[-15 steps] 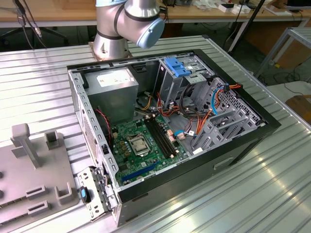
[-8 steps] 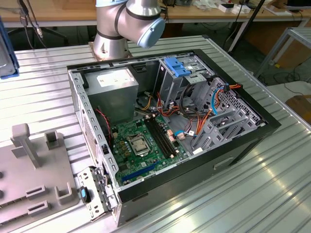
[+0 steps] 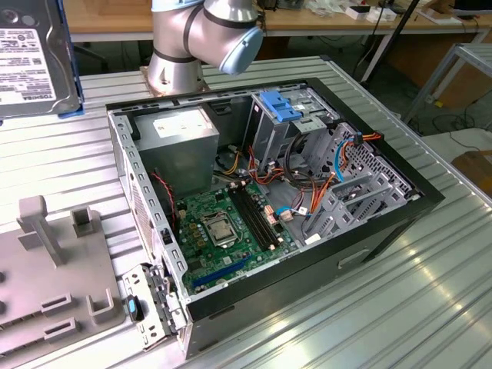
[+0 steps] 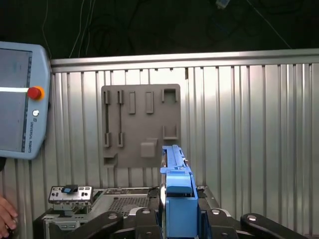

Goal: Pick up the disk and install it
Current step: 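Pick up the disk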

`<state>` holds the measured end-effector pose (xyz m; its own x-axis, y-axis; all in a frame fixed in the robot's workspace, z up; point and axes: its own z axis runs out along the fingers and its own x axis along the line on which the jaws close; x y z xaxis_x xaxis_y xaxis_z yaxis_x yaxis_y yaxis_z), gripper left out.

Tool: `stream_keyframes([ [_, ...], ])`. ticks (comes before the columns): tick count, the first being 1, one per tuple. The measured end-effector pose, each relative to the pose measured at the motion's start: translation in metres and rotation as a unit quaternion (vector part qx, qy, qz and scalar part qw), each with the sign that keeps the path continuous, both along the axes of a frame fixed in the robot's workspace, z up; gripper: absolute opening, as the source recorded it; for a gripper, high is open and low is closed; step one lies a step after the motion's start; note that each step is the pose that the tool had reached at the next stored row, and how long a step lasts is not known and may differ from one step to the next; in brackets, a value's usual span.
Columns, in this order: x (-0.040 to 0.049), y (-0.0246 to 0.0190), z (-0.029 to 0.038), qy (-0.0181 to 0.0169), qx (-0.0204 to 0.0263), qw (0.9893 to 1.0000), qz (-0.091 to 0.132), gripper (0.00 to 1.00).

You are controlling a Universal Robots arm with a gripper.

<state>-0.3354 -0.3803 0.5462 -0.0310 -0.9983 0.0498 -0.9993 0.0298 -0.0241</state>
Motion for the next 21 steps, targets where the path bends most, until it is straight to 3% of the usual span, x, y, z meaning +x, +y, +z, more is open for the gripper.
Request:
stream_keyframes([
  [21,0.1015,0.0000,-0.0011,0.0000,0.0000,1.0000,0.000,0.37],
])
